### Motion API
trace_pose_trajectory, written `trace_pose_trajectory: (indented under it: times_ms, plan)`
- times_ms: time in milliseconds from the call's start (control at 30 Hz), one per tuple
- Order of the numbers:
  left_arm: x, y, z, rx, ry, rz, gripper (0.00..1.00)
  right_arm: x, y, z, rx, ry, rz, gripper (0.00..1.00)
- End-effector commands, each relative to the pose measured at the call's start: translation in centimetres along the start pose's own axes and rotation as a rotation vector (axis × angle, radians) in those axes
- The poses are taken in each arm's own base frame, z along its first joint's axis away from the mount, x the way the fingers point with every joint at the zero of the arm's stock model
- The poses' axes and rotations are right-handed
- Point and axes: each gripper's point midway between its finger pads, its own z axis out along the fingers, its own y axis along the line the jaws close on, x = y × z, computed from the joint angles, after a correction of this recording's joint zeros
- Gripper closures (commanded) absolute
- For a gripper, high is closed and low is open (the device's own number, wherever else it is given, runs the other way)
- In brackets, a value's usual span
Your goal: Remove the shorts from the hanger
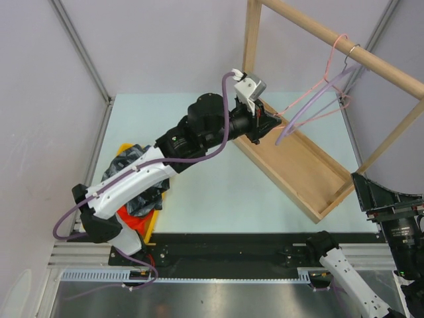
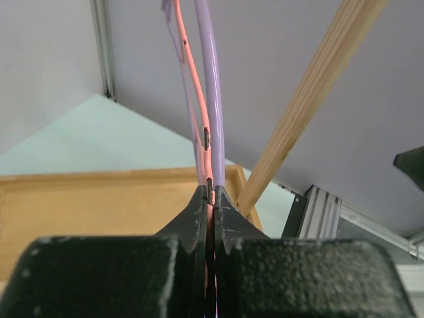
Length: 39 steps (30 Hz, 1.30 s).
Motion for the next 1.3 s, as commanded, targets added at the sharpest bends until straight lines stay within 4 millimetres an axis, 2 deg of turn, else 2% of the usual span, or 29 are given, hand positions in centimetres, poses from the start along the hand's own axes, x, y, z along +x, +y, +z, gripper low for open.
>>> trace_pose_trajectory:
  times_ms: [0,133,233,267,300,367,433,467,500,567,600,667,700,733,767,833,867,900,933,967,1000,1067,1100,1167,1200,1233,1267]
  plan:
    - [-0.1,0.4,-0.7,-0.028,0.016,-0.033,1.00,-0.4,0.3,0.0,-0.010,-0.012,0.019,0.09]
    - [1.0,0.9,-1.0,-0.050,0.049,-0.038,0.98,-0.1,0.2,0.2,0.004,-0.001,0.016,0.09]
    - [1.4,1.7,-1.3,-0.079,0.069,-0.053,0.72,0.0,0.1,0.4,0.011,0.007,0.013,0.09]
    - [1.5,1.9,-1.6,-0.088,0.079,-0.062,0.51,0.2,0.0,0.6,0.015,0.010,0.008,0.09]
    - [1.5,2.2,-1.9,-0.102,0.082,-0.071,0.44,0.2,0.0,0.6,0.015,0.011,0.007,0.08]
    - [1.0,2.9,-3.0,-0.128,0.078,-0.099,0.32,0.3,-0.1,0.6,0.016,0.017,-0.001,0.08]
    - [0.7,3.3,-4.0,-0.141,0.071,-0.115,0.26,0.6,-0.1,0.7,0.017,0.029,-0.006,0.08]
    - [-0.7,2.8,-5.4,-0.127,0.029,-0.113,0.20,0.7,-0.1,0.8,0.018,0.036,-0.012,0.08]
    - [-0.1,2.8,-5.8,-0.119,0.035,-0.115,0.10,1.0,-0.1,1.1,0.022,0.049,-0.026,0.07]
    - [0.0,2.6,-6.9,-0.109,0.016,-0.121,0.02,1.8,0.1,1.5,0.014,0.087,-0.036,0.08]
    - [-1.1,2.0,-8.4,-0.090,-0.017,-0.120,0.01,2.3,0.1,2.1,0.016,0.111,-0.061,0.07]
    - [-1.7,1.4,-9.7,-0.068,-0.051,-0.128,0.00,3.9,0.8,2.7,-0.015,0.187,-0.087,0.06]
    - [-1.5,1.1,-11.0,-0.056,-0.059,-0.132,0.00,4.4,1.0,3.2,-0.024,0.212,-0.098,0.05]
    - [-1.7,0.6,-11.6,-0.034,-0.075,-0.138,0.00,6.2,1.4,3.9,-0.043,0.295,-0.118,0.05]
    - [-1.4,0.5,-12.1,-0.031,-0.077,-0.144,0.00,7.0,2.0,4.2,-0.076,0.336,-0.126,0.04]
    - [-0.6,0.5,-13.9,-0.039,-0.090,-0.165,0.00,9.8,2.8,4.9,-0.142,0.483,-0.159,0.00]
    - [1.1,1.0,-14.3,-0.057,-0.066,-0.176,0.00,10.6,3.2,5.2,-0.178,0.525,-0.168,0.00]
    - [1.7,1.3,-14.8,-0.069,-0.065,-0.185,0.00,11.5,3.4,5.3,-0.209,0.575,-0.170,0.00]
    - [1.2,0.9,-16.3,-0.064,-0.098,-0.193,0.00,12.7,4.3,4.4,-0.292,0.665,-0.159,0.00]
    - [1.8,1.3,-16.8,-0.084,-0.100,-0.200,0.00,13.5,4.6,4.6,-0.329,0.708,-0.146,0.00]
    - [4.1,1.9,-16.9,-0.104,-0.064,-0.214,0.00,14.6,4.7,3.7,-0.382,0.793,-0.122,0.00]
    - [4.8,2.1,-18.1,-0.117,-0.079,-0.235,0.00,15.1,4.2,3.4,-0.388,0.821,-0.125,0.00]
    - [7.0,2.6,-18.0,-0.134,-0.043,-0.246,0.00,15.7,3.7,3.2,-0.388,0.850,-0.119,0.00]
    - [8.1,2.8,-18.5,-0.141,-0.039,-0.276,0.00,17.2,2.6,3.0,-0.371,0.940,-0.086,0.00]
    - [10.2,3.2,-18.4,-0.154,-0.004,-0.298,0.00,18.0,2.2,2.6,-0.379,0.989,-0.076,0.00]
    - [10.9,3.2,-18.3,-0.152,0.002,-0.309,0.00,18.9,1.2,2.6,-0.353,1.021,-0.067,0.00]
    - [12.5,3.5,-18.2,-0.161,0.028,-0.322,0.00,20.1,1.0,1.5,-0.364,1.084,-0.067,0.00]
